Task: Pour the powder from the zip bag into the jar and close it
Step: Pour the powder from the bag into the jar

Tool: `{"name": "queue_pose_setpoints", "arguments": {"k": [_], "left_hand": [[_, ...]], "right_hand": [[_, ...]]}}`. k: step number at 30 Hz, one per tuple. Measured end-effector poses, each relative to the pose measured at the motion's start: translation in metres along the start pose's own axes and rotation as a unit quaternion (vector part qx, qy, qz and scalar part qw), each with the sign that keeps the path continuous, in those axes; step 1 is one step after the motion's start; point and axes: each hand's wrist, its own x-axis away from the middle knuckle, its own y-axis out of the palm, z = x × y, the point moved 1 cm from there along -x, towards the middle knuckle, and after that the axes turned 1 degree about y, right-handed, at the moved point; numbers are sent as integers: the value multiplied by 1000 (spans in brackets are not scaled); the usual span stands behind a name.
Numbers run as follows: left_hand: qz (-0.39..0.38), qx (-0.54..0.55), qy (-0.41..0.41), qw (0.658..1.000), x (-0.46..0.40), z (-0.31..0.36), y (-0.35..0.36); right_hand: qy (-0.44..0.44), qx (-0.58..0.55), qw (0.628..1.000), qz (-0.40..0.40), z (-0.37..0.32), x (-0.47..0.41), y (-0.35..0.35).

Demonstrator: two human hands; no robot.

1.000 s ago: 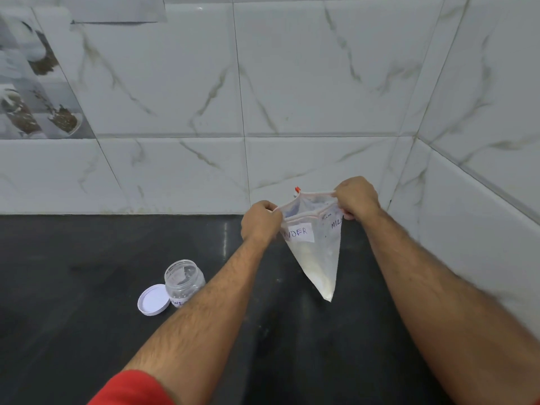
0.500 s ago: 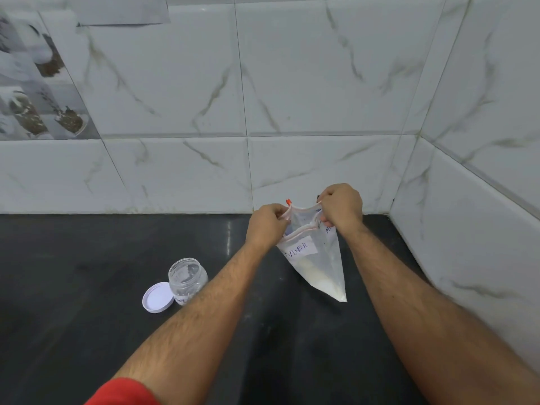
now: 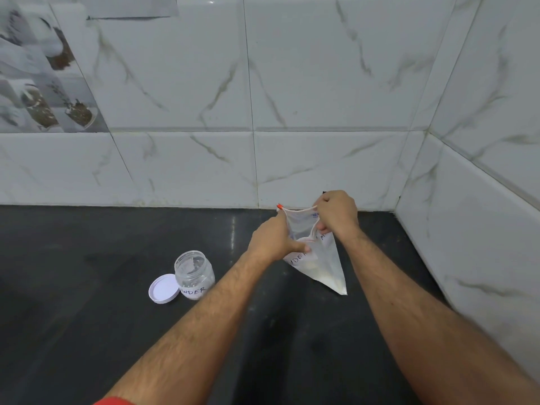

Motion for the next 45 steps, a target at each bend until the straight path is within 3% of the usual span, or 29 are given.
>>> {"name": "queue_pose_setpoints", "arguments": {"k": [5, 12, 25, 35, 38, 40, 42, 45], "left_hand": [[57, -53, -9, 997, 7, -6, -1], [81, -84, -17, 993, 10, -18, 0], [93, -41, -7, 995, 23, -14, -1], [113, -149, 97, 977, 25, -29, 2], [90, -155, 86, 980, 20, -30, -3], [96, -130, 61, 985, 20, -31, -9], [102, -81, 22, 991, 17, -32, -16], [82, -30, -4, 996, 6, -30, -30]], "right_hand": [[-38, 104, 989, -98, -6, 1, -6], [-15, 78, 986, -149, -2, 2, -20], [-52, 184, 976, -99, 5, 5, -7], [-48, 234, 968, -76, 0, 6, -1], [-54, 204, 973, -95, 0, 3, 3], [-51, 105, 989, -89, 1, 1, 5], [-56, -5, 998, -35, 3, 1, 6], [-64, -67, 994, 50, 10, 5, 9]]}}
